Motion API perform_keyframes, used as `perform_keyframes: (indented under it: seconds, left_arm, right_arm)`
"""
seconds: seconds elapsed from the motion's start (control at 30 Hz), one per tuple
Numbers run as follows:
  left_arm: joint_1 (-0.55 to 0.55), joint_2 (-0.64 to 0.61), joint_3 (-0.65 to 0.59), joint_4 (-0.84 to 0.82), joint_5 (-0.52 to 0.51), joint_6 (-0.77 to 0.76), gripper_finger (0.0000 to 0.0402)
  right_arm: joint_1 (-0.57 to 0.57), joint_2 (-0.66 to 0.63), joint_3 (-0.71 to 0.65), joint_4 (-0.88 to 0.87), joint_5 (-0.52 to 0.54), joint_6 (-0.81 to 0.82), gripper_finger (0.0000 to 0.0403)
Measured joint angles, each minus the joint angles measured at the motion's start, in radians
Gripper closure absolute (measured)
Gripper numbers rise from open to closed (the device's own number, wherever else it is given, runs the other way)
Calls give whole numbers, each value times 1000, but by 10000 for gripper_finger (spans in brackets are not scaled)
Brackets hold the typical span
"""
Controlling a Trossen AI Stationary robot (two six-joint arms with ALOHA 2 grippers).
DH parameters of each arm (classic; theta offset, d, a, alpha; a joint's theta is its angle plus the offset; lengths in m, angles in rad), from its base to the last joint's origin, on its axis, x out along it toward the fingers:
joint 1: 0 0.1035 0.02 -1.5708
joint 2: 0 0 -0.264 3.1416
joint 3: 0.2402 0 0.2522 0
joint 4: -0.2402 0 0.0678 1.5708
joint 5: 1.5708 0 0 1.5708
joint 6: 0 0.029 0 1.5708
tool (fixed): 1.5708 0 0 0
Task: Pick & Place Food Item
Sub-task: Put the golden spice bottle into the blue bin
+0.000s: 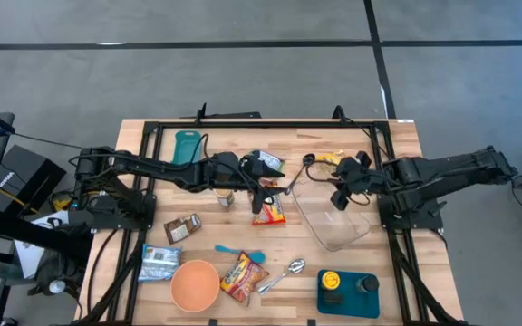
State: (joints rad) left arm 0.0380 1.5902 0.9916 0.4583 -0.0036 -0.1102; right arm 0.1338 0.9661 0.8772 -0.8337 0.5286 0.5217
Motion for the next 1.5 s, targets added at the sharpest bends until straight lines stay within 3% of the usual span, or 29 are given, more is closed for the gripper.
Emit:
perform_keyframes:
  seconds: [0.33,0.6,0.9,1.17,1.5]
  left_arm:
    - [1,0,0,27,0,1,193]
    - [33,-26,0,-90,-51,1,193]
    - [-64,-231,0,-401,-298,0,200]
    - [-200,-330,0,-755,-537,-69,223]
    - [-237,-374,0,-1091,-557,-307,247]
  right_arm:
    - [-134,0,0,17,152,-161,352]
    - [-223,0,0,70,161,-280,378]
    - [-223,5,0,78,152,-283,401]
    - [-159,4,0,77,150,-217,402]
    - [-94,4,0,79,150,-214,402]
